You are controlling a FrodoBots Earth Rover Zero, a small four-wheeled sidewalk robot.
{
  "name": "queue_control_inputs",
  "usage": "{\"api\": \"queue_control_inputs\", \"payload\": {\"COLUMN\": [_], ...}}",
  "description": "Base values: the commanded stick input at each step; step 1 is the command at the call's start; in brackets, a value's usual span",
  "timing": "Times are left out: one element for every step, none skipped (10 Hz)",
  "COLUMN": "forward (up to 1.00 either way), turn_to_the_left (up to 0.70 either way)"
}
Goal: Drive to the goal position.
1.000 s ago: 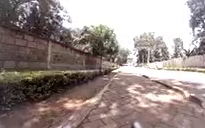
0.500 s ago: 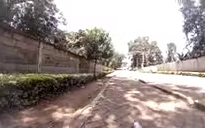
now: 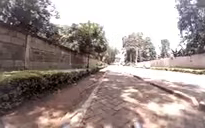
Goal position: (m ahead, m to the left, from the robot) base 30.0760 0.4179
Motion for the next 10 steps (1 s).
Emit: {"api": "queue_control_inputs", "payload": {"forward": [0.70, 0.70, 0.54, 0.24, 0.00, 0.00, 0.00, 0.00, 0.00, 0.00], "turn_to_the_left": [-0.35, -0.35, -0.27, -0.12, 0.00, 0.00, 0.00, 0.00, 0.00, 0.00]}}
